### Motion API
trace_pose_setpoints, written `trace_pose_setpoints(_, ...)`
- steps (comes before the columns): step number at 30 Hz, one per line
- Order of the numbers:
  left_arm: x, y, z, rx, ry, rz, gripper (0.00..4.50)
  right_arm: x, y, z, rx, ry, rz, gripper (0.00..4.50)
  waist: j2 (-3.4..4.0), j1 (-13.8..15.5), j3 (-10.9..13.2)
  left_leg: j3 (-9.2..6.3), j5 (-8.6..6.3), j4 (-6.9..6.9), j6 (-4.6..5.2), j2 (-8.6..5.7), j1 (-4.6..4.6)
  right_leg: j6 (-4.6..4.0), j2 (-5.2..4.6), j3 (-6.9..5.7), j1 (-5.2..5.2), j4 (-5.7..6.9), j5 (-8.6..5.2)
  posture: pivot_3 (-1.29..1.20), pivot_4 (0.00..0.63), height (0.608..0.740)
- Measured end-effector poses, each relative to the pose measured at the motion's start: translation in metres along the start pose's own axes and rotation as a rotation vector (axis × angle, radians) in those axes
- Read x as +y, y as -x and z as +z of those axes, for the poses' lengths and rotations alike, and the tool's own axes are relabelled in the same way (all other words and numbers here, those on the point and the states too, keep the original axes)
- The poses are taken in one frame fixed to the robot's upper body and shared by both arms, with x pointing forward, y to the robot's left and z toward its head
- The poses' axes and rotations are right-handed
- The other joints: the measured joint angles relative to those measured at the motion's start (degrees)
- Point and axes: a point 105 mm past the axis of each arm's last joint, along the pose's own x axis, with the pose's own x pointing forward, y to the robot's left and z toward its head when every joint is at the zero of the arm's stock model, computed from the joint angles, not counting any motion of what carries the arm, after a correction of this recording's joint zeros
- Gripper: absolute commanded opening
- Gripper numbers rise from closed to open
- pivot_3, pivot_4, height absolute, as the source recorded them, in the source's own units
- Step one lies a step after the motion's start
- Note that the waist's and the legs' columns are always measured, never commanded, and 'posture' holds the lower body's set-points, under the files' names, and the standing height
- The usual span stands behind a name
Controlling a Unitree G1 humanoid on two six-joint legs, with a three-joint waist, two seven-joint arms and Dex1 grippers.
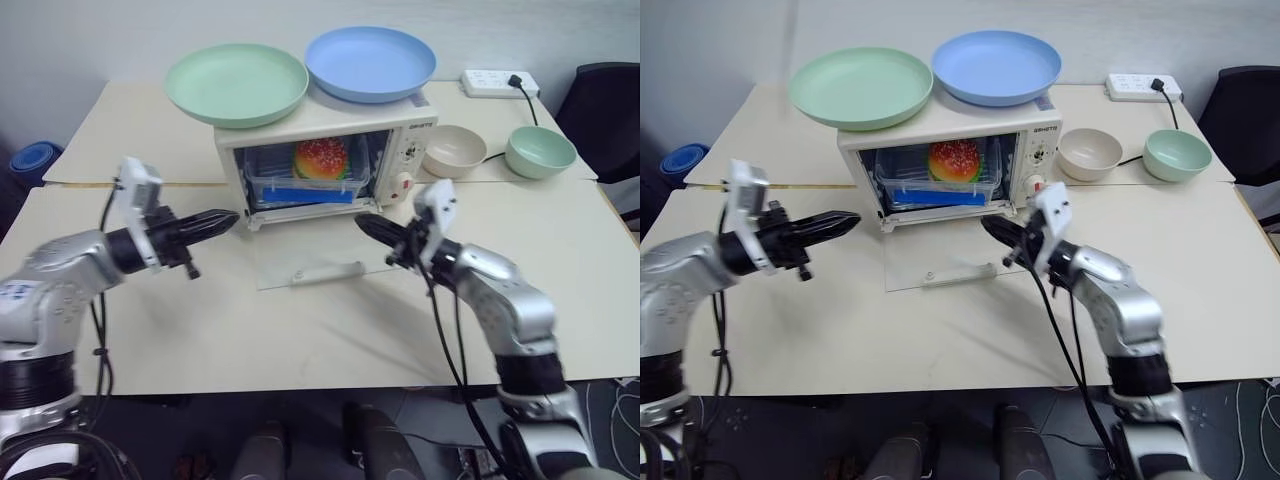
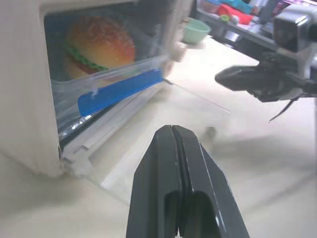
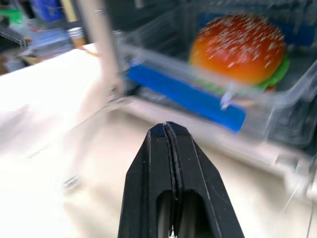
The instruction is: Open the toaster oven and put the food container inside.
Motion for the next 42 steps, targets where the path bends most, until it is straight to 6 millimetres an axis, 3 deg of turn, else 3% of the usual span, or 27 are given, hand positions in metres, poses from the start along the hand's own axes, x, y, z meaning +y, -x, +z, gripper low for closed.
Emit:
trace_pose_setpoints(4,-0.008,0.028,0.004,0.071,0.001,-0.030,1.48,0.012,0.027,-0.022,0.105,-0.049,-0.008,0.00,0.00,-0.2,0.0,0.14,0.03,0.02,0.04,-0.02,0.14,-0.08,0.05,-0.03,0.05,0.11,-0.06,0.00,0.150,0.740)
trace_pose_setpoints(7,-0.012,0.039,0.003,0.121,-0.005,-0.058,2.39,0.010,0.034,-0.034,0.140,-0.075,-0.056,0.00,0.00,-0.3,0.0,0.30,0.04,0.00,0.06,0.06,0.20,-0.14,0.15,-0.02,0.03,0.12,-0.10,0.00,0.150,0.740)
trace_pose_setpoints(14,-0.013,0.048,0.009,0.127,-0.040,-0.066,4.47,-0.003,0.022,-0.062,0.164,-0.113,-0.177,0.00,0.00,-0.2,0.0,0.29,0.03,-0.01,0.05,0.08,0.15,-0.12,0.13,-0.02,-0.01,0.12,-0.09,0.00,0.150,0.740)
trace_pose_setpoints(19,-0.007,0.048,0.010,0.137,-0.105,-0.012,4.47,-0.011,-0.002,-0.073,0.147,-0.112,-0.191,0.00,0.00,-0.2,0.0,0.28,0.03,-0.02,0.04,0.07,0.14,-0.10,0.11,-0.01,-0.07,0.17,-0.07,0.00,0.150,0.740)
trace_pose_setpoints(24,-0.006,0.047,0.013,0.130,-0.114,-0.008,4.47,-0.022,-0.016,-0.063,0.095,-0.084,-0.201,0.00,0.00,-0.2,0.0,0.26,0.02,-0.02,0.02,0.06,0.13,-0.08,0.07,-0.01,-0.08,0.19,-0.06,0.00,0.150,0.740)
trace_pose_setpoints(28,-0.004,0.047,0.016,0.121,-0.121,0.004,4.47,-0.026,-0.016,-0.024,-0.037,-0.099,-0.166,0.00,0.03,-0.2,0.0,0.21,0.02,-0.03,0.02,0.05,0.09,-0.08,0.05,0.00,-0.10,0.21,-0.06,0.00,0.150,0.740)
trace_pose_setpoints(33,-0.002,0.048,0.016,0.115,-0.118,0.014,4.47,-0.033,0.007,0.060,-0.232,-0.044,-0.122,0.00,0.05,-0.2,0.0,0.17,0.01,-0.02,0.02,0.07,0.09,-0.08,0.04,0.01,-0.09,0.21,-0.06,0.00,0.150,0.740)
trace_pose_setpoints(36,0.001,0.049,0.015,0.111,-0.113,0.022,4.47,-0.038,0.025,0.079,-0.215,-0.001,-0.109,0.00,0.05,-0.1,0.0,0.09,0.01,-0.06,0.02,0.07,0.07,-0.12,0.04,0.01,-0.08,0.17,-0.08,0.00,0.150,0.740)
trace_pose_setpoints(42,0.003,0.052,0.015,0.104,-0.122,0.026,4.50,-0.045,0.068,0.076,-0.054,0.003,-0.056,1.83,0.05,0.0,0.0,0.21,-0.02,-0.01,0.09,0.02,0.03,-0.10,0.01,-0.01,-0.06,0.14,-0.08,0.00,0.150,0.740)
